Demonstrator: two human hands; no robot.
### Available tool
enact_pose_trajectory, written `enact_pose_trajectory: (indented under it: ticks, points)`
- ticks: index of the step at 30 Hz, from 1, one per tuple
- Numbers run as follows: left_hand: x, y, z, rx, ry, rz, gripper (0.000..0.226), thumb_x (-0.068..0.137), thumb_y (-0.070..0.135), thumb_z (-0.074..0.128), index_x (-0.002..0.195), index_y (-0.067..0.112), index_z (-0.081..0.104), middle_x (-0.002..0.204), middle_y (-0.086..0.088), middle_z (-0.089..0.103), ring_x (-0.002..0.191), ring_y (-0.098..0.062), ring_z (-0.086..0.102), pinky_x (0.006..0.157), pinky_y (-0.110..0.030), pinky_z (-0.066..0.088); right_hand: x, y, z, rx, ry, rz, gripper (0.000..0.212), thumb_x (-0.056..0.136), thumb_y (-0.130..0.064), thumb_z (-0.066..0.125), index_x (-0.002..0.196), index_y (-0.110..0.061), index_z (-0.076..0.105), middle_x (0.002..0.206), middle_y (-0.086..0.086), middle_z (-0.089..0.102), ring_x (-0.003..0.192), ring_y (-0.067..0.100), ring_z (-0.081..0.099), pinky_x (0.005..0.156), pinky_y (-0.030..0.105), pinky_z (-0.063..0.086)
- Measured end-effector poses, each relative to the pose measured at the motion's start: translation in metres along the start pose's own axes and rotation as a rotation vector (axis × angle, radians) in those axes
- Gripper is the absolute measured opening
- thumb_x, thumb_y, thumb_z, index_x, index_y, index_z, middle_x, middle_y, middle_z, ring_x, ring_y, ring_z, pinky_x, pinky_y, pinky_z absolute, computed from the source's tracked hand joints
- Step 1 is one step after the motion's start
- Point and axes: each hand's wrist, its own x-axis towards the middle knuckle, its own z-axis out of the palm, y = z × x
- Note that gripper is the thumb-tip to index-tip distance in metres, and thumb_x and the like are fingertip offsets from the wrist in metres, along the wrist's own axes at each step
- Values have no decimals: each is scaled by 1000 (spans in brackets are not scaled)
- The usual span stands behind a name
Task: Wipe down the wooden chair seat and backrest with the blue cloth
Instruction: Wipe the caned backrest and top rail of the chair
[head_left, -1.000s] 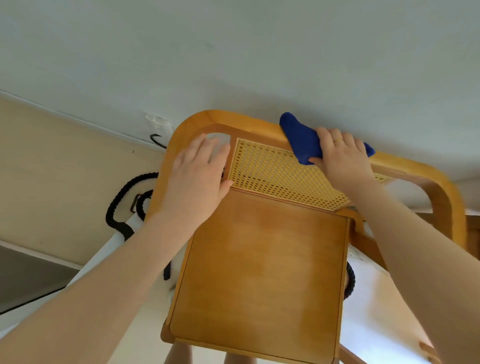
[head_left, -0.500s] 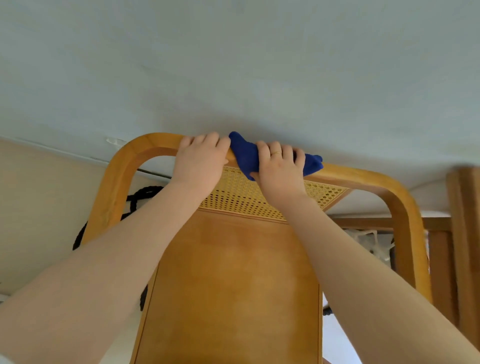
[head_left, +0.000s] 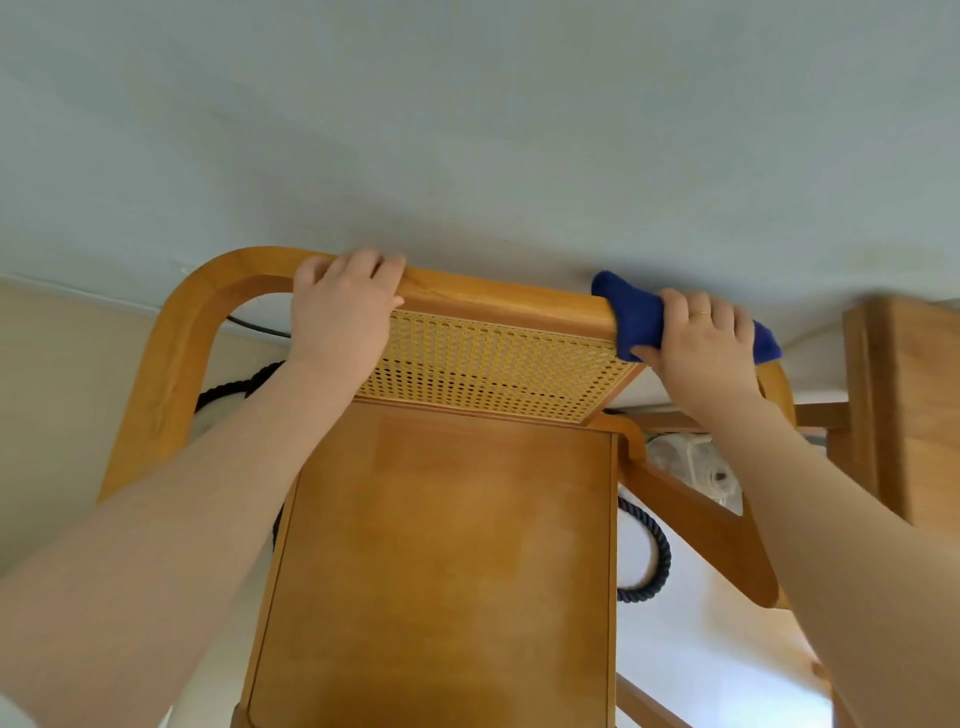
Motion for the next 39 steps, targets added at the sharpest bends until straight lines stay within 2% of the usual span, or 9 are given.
enact_pose_trajectory:
  ticks: [3,8,11,15,19,22,28,34,39]
  points:
    - [-3,5,1,1,11,-8,35,93,13,50,127,6,50,118,-18,56,111,-35,50,93,-46,32,-1,-18,7,-37,56,9,57,76,-33,73,116,2,54,105,25,61,98,44,57,93,56,40]
    - [3,30,-10,69,-52,-118,38,94,8,42,132,7,43,135,-18,44,133,-33,29,104,-45,24,7,-48,6,33,163,-90,58,73,-34,74,119,-3,55,105,19,63,97,41,59,94,56,39]
    - [1,65,-10,43,19,-2,40,90,13,53,129,7,43,137,-14,43,134,-31,27,105,-43,23,13,-67,6,100,148,-198,58,77,-37,69,124,-6,54,112,14,63,101,39,58,96,52,39]
    - [-1,119,-6,-16,76,172,42,87,21,59,126,7,49,128,-11,52,125,-30,40,99,-39,26,13,-29,3,104,143,-267,52,79,-38,67,121,-10,55,106,11,65,97,36,60,88,45,44]
    - [8,132,-3,-8,29,158,37,91,17,53,127,12,45,120,-10,53,113,-29,48,95,-39,30,-3,30,4,129,11,-43,52,89,-37,55,133,-13,41,124,11,55,114,33,51,97,44,38]
    - [13,132,-3,18,19,132,32,89,7,53,120,12,51,111,-11,55,104,-31,51,89,-38,32,-24,59,7,275,-98,251,50,94,-36,50,134,-10,34,127,14,49,114,34,50,82,45,48]
    - [7,132,-1,-42,50,117,33,89,4,49,120,10,53,110,-14,55,104,-32,50,88,-39,32,-93,40,10,336,-96,629,54,96,-33,47,134,1,30,129,22,47,113,36,52,81,41,49]
    - [12,131,4,-59,93,126,29,87,3,51,115,9,56,107,-15,55,101,-33,50,85,-39,31,-69,46,12,407,-132,673,50,96,-33,46,128,2,32,125,23,48,107,40,54,79,44,48]
    - [13,128,15,-58,148,124,30,86,3,52,114,10,58,105,-15,57,99,-34,51,85,-41,32,-35,47,15,265,-86,560,44,95,-35,47,125,-4,36,122,19,50,104,36,56,68,39,45]
